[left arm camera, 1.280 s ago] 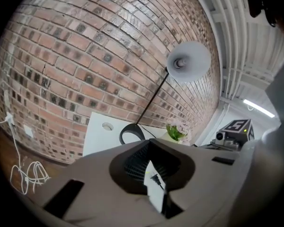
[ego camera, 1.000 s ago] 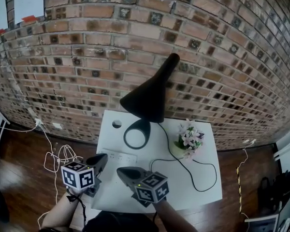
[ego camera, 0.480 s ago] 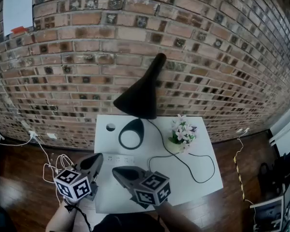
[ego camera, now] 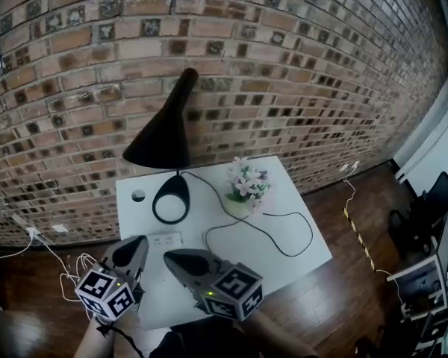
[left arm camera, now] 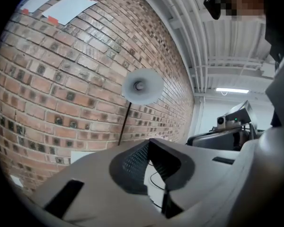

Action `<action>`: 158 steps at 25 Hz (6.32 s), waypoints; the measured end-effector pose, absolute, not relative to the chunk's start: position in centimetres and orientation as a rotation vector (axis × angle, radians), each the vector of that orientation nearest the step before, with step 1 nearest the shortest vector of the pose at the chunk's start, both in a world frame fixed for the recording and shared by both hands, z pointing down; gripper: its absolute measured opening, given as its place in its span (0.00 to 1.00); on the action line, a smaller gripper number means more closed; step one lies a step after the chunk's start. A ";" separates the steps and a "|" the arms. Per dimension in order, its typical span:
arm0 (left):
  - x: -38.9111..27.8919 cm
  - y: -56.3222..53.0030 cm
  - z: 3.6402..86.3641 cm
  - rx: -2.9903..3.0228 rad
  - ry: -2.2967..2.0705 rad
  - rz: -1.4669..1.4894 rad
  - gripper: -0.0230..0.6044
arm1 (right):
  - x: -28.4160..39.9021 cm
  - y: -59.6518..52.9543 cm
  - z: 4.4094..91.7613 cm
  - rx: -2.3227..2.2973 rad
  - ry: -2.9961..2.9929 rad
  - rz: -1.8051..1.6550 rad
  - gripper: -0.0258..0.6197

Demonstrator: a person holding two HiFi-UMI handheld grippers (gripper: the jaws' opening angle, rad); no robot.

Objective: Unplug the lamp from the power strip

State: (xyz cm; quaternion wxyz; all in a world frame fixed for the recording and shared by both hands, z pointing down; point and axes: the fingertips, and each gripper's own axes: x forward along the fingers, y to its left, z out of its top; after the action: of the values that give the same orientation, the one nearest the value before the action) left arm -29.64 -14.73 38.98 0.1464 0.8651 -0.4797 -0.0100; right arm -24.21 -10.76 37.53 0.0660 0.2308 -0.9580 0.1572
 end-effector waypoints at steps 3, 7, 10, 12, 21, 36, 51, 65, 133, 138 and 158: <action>-28.0 -14.7 38.4 2.522 -1.365 0.007 0.08 | -22.4 -11.0 36.9 0.759 -2.901 0.462 0.04; -25.4 -14.1 38.9 2.520 -1.336 0.046 0.08 | -19.3 -10.2 36.9 0.798 -2.899 0.462 0.04; -22.6 -13.6 38.9 2.489 -1.321 0.030 0.08 | -16.0 -9.2 37.3 0.824 -2.892 0.476 0.04; -20.6 -13.0 38.7 2.488 -1.320 0.039 0.08 | -13.8 -8.5 37.9 0.839 -2.883 0.515 0.04; -13.9 -10.5 38.3 2.527 -1.307 0.090 0.08 | -5.8 -6.6 39.0 0.938 -2.877 0.602 0.04; -6.9 -8.7 37.4 2.607 -1.227 0.174 0.08 | 0.2 -5.1 37.3 1.031 -2.935 0.609 0.04; 2.3 -8.4 36.8 2.707 -1.152 0.265 0.08 | 8.6 -5.0 37.3 1.119 -2.968 0.664 0.04; 10.2 -8.1 36.6 2.781 -1.024 0.329 0.08 | 16.9 -5.0 36.8 1.361 -2.960 0.609 0.04; 32.5 -15.2 39.3 2.884 -0.227 0.256 0.08 | 30.9 -9.5 36.5 1.900 -2.515 0.485 0.04; 37.0 -13.7 38.6 2.909 -0.236 0.238 0.08 | 35.9 -8.0 36.4 1.937 -2.521 0.479 0.04; 48.4 -7.6 37.8 2.970 -0.288 0.317 0.08 | 48.3 -2.5 35.8 1.979 -2.615 0.461 0.04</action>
State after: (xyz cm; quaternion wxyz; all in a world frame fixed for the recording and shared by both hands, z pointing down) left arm 48.40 -7.61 37.75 0.0705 0.9873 -0.0957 0.1054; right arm 48.27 -2.46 35.76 -0.0848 0.5955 -0.7867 0.1387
